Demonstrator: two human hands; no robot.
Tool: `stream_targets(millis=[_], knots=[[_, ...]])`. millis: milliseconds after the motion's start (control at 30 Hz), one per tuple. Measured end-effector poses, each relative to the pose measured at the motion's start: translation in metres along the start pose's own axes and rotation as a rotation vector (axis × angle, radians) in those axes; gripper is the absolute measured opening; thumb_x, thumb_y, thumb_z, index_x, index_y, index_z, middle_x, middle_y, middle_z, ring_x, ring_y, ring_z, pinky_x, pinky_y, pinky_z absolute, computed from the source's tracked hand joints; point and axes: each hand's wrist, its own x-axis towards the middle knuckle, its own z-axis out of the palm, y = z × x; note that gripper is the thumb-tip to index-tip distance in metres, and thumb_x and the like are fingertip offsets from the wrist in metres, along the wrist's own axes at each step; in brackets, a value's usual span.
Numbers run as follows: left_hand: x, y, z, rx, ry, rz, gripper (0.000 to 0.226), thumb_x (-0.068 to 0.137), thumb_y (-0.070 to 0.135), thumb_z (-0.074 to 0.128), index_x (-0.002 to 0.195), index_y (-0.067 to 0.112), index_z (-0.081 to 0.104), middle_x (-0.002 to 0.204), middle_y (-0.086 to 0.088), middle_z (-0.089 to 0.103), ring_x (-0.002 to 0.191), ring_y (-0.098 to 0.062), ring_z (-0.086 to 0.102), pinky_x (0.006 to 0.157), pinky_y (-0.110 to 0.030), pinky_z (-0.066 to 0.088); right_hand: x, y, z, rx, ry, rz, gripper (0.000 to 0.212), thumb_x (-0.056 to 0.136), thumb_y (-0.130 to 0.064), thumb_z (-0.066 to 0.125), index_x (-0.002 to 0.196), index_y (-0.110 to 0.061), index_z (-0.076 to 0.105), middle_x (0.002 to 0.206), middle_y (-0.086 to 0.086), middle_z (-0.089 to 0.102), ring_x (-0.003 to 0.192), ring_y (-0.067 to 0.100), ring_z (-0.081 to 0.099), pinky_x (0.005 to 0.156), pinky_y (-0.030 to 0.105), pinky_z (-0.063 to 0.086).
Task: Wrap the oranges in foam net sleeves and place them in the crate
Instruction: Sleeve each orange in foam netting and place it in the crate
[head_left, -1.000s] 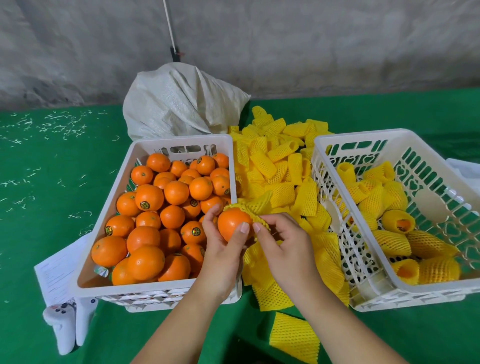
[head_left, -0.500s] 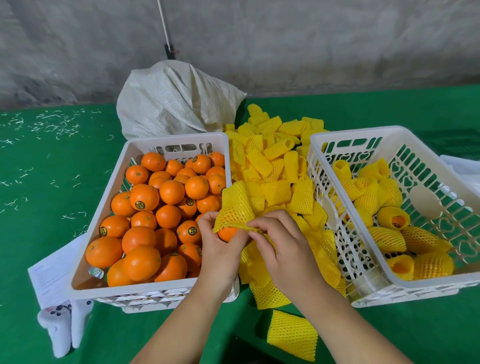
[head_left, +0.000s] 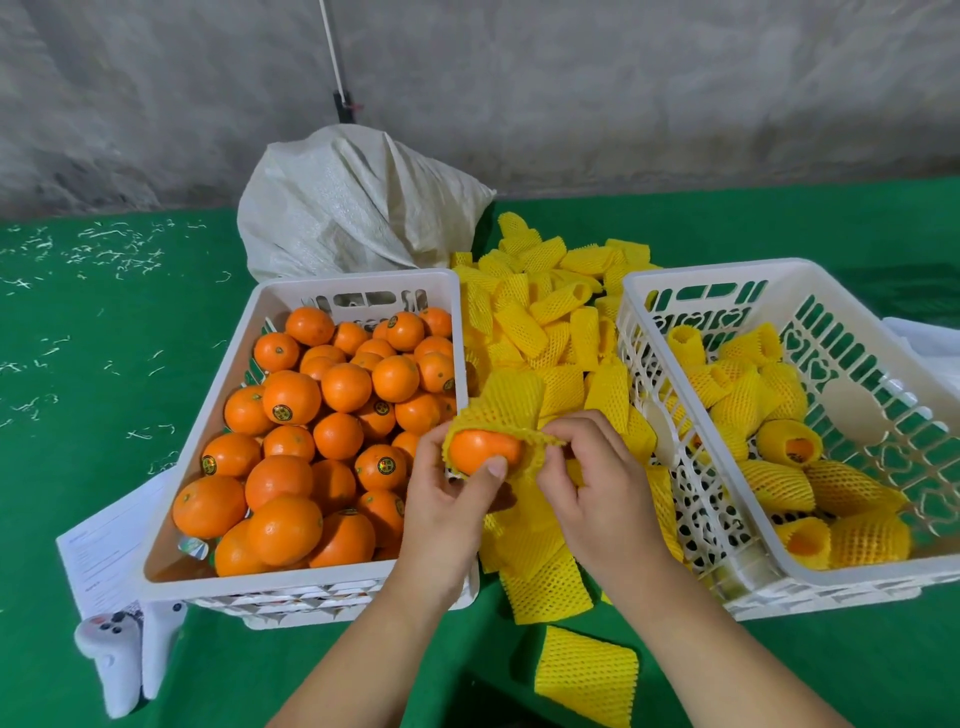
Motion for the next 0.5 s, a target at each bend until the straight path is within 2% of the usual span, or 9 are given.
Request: stream_targets(millis=[100,200,267,333,433,500], knots=[[0.002,0.001,0.001,-0.026,0.111,0.009,0.048,0.077,0.048,0.086,0.116,0.031,0.064,0.101,-0.008,0.07,0.088,-0.026,0.066,0.083,-0.045,0.056,-0.013,-0.011,0.007,-0.024,-0.025,-0.078,0.017,0.094,-0.017,0.054,0.106,-0.01,0.063,0.102,0.002,0.06,0.093,0.019,0.058,0.077,0.024,0.047],[-0.002,0.004,-0.002,0.062,0.027,0.016,0.061,0.077,0.057,0.087,0.126,0.032,0.059,0.12,-0.008,0.071,0.112,-0.029,0.069,0.094,-0.043,0.059,-0.019,-0.02,0.014,0.057,-0.04,-0.022,0.018,0.09,-0.019,0.057,0.107,-0.017,0.054,0.103,-0.003,0.052,0.093,0.018,0.054,0.076,0.026,0.048],[-0.002,0.007,-0.005,0.103,-0.09,0.019,0.056,0.085,0.044,0.083,0.132,0.037,0.054,0.125,-0.004,0.069,0.116,-0.025,0.068,0.094,-0.035,0.058,-0.014,-0.017,0.013,0.058,-0.034,0.0,0.021,0.088,-0.018,0.061,0.108,-0.015,0.055,0.109,-0.001,0.048,0.101,0.021,0.053,0.082,0.029,0.049],[-0.001,0.007,-0.006,0.123,-0.155,0.022,0.055,0.09,0.033,0.079,0.136,0.043,0.05,0.129,-0.005,0.067,0.118,-0.024,0.067,0.093,-0.033,0.058,-0.005,-0.012,0.007,0.022,-0.059,-0.002,0.023,0.088,-0.011,0.062,0.112,-0.012,0.06,0.117,-0.001,0.047,0.109,0.022,0.053,0.089,0.025,0.046],[0.0,0.005,-0.002,0.108,-0.085,0.014,0.053,0.091,0.031,0.078,0.137,0.038,0.053,0.125,-0.008,0.07,0.117,-0.029,0.069,0.094,-0.044,0.06,0.004,-0.012,-0.001,-0.017,-0.075,-0.07,0.021,0.092,-0.009,0.053,0.106,-0.008,0.067,0.114,-0.001,0.052,0.105,0.022,0.057,0.087,0.021,0.044],[0.002,0.004,-0.001,0.112,-0.031,0.029,0.055,0.087,0.025,0.079,0.134,0.038,0.053,0.121,-0.008,0.07,0.114,-0.031,0.069,0.092,-0.041,0.061,-0.001,-0.016,-0.002,-0.01,-0.102,-0.151,0.019,0.092,-0.009,0.052,0.102,-0.007,0.068,0.111,0.003,0.056,0.102,0.023,0.058,0.085,0.025,0.048]])
